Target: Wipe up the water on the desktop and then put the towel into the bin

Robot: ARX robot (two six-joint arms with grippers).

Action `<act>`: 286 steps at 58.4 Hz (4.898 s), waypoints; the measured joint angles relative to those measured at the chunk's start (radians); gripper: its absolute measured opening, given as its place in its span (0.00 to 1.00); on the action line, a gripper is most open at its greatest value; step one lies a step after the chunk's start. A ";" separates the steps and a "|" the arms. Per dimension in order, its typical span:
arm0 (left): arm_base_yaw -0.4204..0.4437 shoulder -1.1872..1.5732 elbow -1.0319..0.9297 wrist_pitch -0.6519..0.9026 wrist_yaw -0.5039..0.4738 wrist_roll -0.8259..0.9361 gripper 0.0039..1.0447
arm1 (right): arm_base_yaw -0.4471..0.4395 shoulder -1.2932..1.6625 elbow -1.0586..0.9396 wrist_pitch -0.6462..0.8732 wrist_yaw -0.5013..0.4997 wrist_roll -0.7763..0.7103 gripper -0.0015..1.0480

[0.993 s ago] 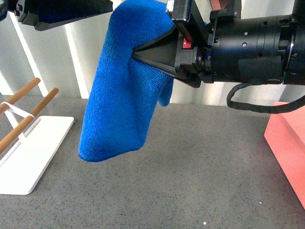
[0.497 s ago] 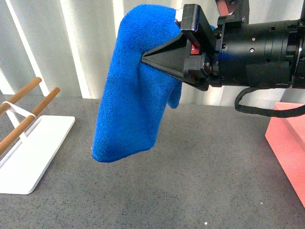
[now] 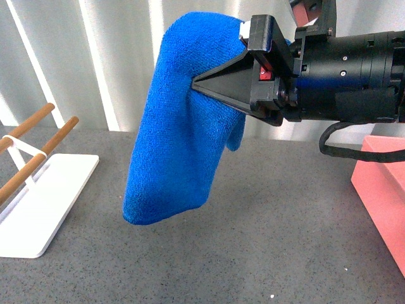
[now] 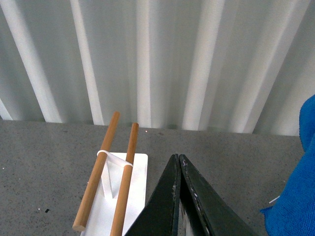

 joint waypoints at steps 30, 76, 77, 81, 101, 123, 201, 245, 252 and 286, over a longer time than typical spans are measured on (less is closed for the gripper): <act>0.110 -0.257 -0.117 -0.142 0.106 0.001 0.03 | 0.000 -0.035 -0.023 -0.044 0.019 -0.045 0.04; 0.111 -0.588 -0.156 -0.400 0.109 0.001 0.03 | -0.006 -0.049 -0.043 -0.095 0.029 -0.101 0.04; 0.111 -0.595 -0.156 -0.407 0.109 0.001 0.03 | -0.005 -0.050 -0.043 -0.095 0.030 -0.101 0.04; 0.111 -0.615 -0.156 -0.428 0.109 0.001 0.03 | -0.005 -0.050 -0.043 -0.095 0.030 -0.101 0.04; 0.111 -0.709 -0.156 -0.521 0.109 0.001 0.03 | -0.005 -0.053 -0.043 -0.109 0.034 -0.108 0.04; 0.111 -0.883 -0.156 -0.702 0.110 0.001 0.16 | -0.031 -0.050 -0.040 -0.161 0.040 -0.119 0.04; 0.111 -0.884 -0.156 -0.703 0.109 0.003 0.94 | 0.111 0.645 0.718 -0.894 0.462 -0.592 0.04; 0.111 -0.884 -0.156 -0.703 0.109 0.003 0.94 | -0.063 0.028 0.639 -1.048 0.774 -0.688 0.04; 0.111 -0.884 -0.156 -0.703 0.109 0.003 0.94 | -0.146 -0.024 0.671 -1.196 0.974 -0.645 0.04; 0.111 -0.884 -0.156 -0.703 0.109 0.003 0.94 | -0.295 -0.135 0.459 -1.296 1.210 -0.570 0.04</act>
